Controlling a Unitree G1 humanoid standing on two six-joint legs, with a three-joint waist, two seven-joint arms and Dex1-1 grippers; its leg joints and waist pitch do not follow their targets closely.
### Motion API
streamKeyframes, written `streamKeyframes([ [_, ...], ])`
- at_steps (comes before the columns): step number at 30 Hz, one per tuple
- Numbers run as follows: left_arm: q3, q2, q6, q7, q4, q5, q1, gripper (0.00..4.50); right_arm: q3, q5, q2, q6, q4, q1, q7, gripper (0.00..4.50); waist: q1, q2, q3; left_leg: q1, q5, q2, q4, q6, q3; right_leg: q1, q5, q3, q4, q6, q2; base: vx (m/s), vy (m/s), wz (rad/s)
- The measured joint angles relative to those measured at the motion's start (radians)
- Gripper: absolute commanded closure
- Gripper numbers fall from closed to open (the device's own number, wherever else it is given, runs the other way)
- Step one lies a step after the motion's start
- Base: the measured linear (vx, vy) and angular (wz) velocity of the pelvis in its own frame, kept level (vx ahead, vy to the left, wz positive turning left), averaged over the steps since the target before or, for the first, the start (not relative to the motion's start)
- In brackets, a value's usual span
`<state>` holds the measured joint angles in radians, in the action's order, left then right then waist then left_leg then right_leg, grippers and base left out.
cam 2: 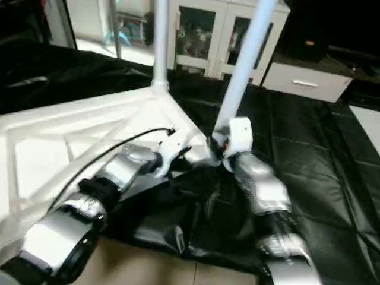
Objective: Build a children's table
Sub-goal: Rotate leg to tighten
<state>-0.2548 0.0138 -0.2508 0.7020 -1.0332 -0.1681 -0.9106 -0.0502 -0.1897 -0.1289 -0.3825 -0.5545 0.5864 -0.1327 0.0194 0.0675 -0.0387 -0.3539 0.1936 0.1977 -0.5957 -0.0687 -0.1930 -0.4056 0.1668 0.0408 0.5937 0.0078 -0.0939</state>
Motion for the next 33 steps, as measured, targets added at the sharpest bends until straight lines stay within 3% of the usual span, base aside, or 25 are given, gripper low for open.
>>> streamKeyframes([
  [10,0.016,0.004,0.027,-0.027,-0.062,0.0,-0.037,4.5,-0.033,0.005,0.045,0.092,-0.084,0.038,0.037,2.53,0.003,0.005,-0.001,-0.001,0.001,0.003,0.005,-0.002,-0.002,-0.003,-0.003,0.002,0.0,-0.004,0.002,0.0,0.0,0.0],
  [11,0.017,0.004,0.03,-0.027,-0.064,0.0,-0.037,4.5,-0.032,0.004,0.044,0.103,-0.09,0.037,0.024,1.97,0.003,0.005,-0.001,-0.001,0.001,0.003,0.005,-0.002,-0.002,-0.003,-0.003,0.002,-0.001,-0.004,0.002,0.0,0.0,0.0],
  [12,0.016,0.004,0.032,-0.027,-0.064,0.0,-0.038,4.5,-0.031,0.003,0.04,0.115,-0.091,0.032,0.007,1.83,0.004,0.004,-0.001,-0.001,0.001,0.003,0.005,-0.002,-0.003,-0.003,-0.003,0.001,-0.001,-0.004,0.002,0.0,0.0,0.0],
  [19,0.008,0.011,0.056,0.05,-0.061,0.0,-0.043,4.5,-0.04,-0.017,-0.004,0.058,0.025,-0.038,-0.044,1.29,0.034,-0.005,-0.004,-0.011,0.001,0.003,0.006,-0.002,-0.004,-0.012,-0.003,0.001,0.0,-0.004,0.001,0.0,0.0,0.0],
  [23,-0.009,-0.007,0.087,0.119,-0.05,0.0,-0.041,4.5,-0.04,-0.088,-0.092,-0.055,0.2,-0.118,-0.18,0.9,0.053,-0.016,-0.01,-0.013,-0.002,0.002,0.005,0.004,-0.006,-0.013,-0.004,0.001,0.0,-0.004,0.0,0.0,0.0,0.0],
  [26,-0.033,-0.028,0.115,0.198,-0.016,0.0,-0.022,4.5,-0.01,-0.149,-0.215,-0.12,0.343,-0.193,-0.355,0.54,0.071,-0.02,-0.012,-0.013,-0.002,0.004,0.005,0.004,-0.007,-0.013,-0.004,0.002,0.0,-0.004,-0.001,0.0,0.0,0.0],
  [30,-0.068,-0.101,0.155,0.366,0.08,0.001,0.039,4.5,0.036,-0.16,-0.402,-0.112,0.437,-0.286,-0.598,0.44,0.076,-0.023,-0.012,-0.012,0.001,0.004,0.004,-0.001,-0.007,-0.012,-0.003,0.002,0.0,-0.004,-0.001,0.0,0.0,0.0],
  [33,-0.097,-0.144,0.174,0.484,0.151,0.013,0.079,4.5,0.054,-0.159,-0.471,-0.094,0.444,-0.321,-0.71,0.44,0.076,-0.023,-0.012,-0.012,0.001,0.004,0.004,-0.001,-0.007,-0.011,-0.003,0.001,0.0,-0.004,-0.001,0.0,0.0,0.0],
])
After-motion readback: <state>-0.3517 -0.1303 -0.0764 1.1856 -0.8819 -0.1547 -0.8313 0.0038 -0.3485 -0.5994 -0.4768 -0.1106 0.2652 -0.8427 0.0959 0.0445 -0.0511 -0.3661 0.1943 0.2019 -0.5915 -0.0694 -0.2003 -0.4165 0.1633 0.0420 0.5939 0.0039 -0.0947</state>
